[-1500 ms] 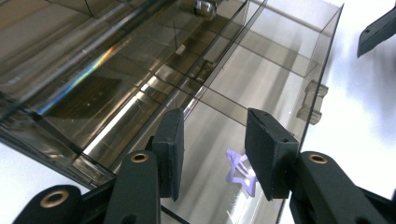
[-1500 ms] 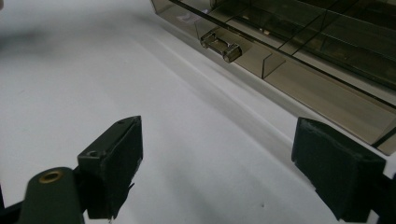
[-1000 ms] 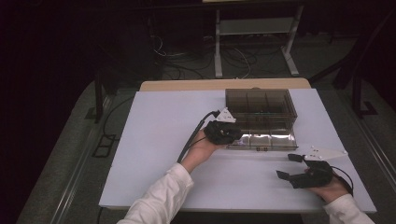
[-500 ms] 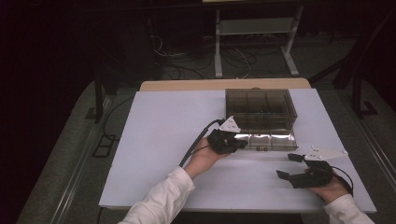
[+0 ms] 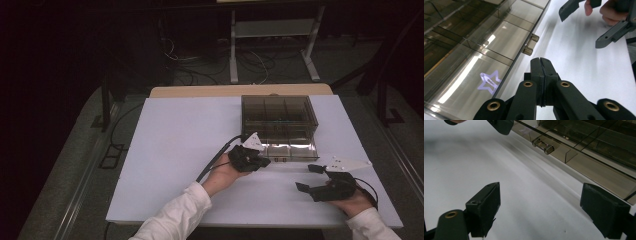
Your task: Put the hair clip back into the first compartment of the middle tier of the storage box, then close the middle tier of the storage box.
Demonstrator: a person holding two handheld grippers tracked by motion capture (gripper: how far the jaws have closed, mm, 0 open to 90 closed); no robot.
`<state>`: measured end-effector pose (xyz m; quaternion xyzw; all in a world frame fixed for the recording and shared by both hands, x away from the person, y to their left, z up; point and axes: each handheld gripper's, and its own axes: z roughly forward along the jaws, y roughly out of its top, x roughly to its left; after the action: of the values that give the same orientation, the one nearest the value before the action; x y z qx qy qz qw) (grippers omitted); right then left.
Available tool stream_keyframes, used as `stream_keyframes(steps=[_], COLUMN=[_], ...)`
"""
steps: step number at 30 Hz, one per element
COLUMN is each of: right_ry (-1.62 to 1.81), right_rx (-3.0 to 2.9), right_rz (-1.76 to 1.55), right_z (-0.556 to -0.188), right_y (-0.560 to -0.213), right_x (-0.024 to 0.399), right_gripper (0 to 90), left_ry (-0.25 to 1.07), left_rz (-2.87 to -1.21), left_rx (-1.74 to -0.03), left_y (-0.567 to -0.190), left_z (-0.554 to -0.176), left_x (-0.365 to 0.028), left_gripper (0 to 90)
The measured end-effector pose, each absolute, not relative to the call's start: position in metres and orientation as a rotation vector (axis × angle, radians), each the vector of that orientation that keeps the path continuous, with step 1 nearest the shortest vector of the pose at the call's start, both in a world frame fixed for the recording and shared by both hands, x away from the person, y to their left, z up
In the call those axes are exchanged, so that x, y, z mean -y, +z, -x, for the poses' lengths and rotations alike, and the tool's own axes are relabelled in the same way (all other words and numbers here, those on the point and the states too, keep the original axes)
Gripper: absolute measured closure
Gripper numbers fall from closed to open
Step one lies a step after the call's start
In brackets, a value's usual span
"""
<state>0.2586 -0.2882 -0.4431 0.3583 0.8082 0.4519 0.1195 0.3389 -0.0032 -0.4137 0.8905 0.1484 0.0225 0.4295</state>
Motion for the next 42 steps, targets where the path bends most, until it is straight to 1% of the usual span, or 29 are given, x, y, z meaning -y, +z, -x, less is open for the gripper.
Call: stream_keyframes(steps=[14,42], right_ry=[1.317,1.321], right_rx=[-2.362,-2.361], right_rz=[-1.053,-1.047], right_z=[-0.259,-0.258], right_y=[-0.443,-0.443], right_x=[0.288,0.288], right_gripper=[16.4,16.4], left_ry=[0.1,0.155], left_rz=[-2.254,-2.243], left_rx=[-0.395,-0.412], left_y=[-0.43,-0.429], left_z=[-0.346,-0.357], left_x=[0.011,0.016], left_gripper=[89.2,89.3])
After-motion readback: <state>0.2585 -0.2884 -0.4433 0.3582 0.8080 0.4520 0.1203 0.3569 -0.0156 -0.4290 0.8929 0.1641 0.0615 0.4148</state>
